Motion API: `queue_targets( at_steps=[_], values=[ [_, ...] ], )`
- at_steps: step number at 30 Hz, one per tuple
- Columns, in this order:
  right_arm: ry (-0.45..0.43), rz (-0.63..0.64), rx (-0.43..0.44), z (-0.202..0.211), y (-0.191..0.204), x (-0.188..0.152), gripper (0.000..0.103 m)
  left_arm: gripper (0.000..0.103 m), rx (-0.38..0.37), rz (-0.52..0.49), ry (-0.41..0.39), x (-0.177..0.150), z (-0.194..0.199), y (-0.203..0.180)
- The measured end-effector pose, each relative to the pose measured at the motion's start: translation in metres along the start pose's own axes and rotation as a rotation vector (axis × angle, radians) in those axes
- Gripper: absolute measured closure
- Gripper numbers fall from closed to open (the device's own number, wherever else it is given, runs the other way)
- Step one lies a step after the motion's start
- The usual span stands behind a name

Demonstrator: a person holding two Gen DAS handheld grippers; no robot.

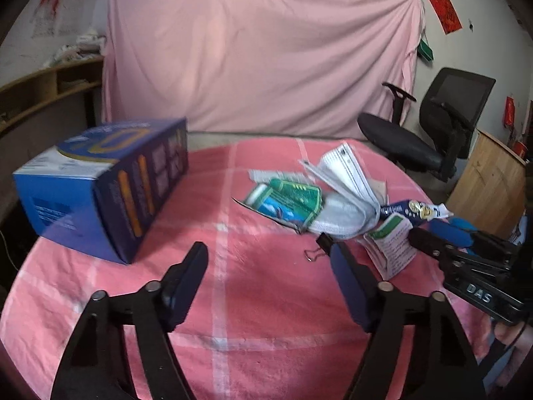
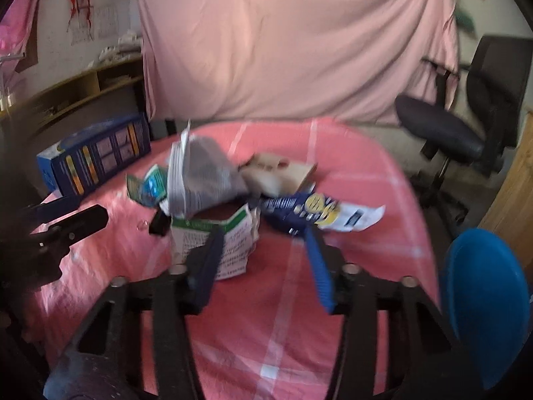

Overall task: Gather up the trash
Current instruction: 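Grasp black binder clip with left tool while right tool grasps green-white leaflet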

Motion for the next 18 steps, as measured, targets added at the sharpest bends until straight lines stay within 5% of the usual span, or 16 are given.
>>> queue_targets(
  at_steps=[2, 4, 7, 18],
  values=[
    [0.021, -0.009, 0.033, -0.005, 0.000, -0.002, 0.039, 0.044, -0.019, -0.012, 0.020, 0.001, -0.002, -0.003],
    [0.040, -0.002, 0.055, -0.008, 0.003, -0.003, 0.058, 0.051, -0.043, -0.022, 0.042, 0.001, -0.005, -0.006],
    [0.024, -0.003, 0.060, -0.003, 0.004, -0.003, 0.067, 0.060, -0.080, -0.027, 0.076, 0.002, -0.010, -0.008],
    [-0.006, -0.041, 0.006, 0.014, -0.015, -0.005, 0.071, 0.063, -0.129, -0.036, 0.157, 0.013, -0.035, -0.024]
  ],
)
Point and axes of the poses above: each gripper's, at about its wrist camera, not at the fingertips, and z roughly against the way its jaws point, y to its left, x to its top, the point moved 2 cm from there along -z, roughly the way its jaws point, and after that the axes turned 6 degrees about -x, right-handed, at the moved point
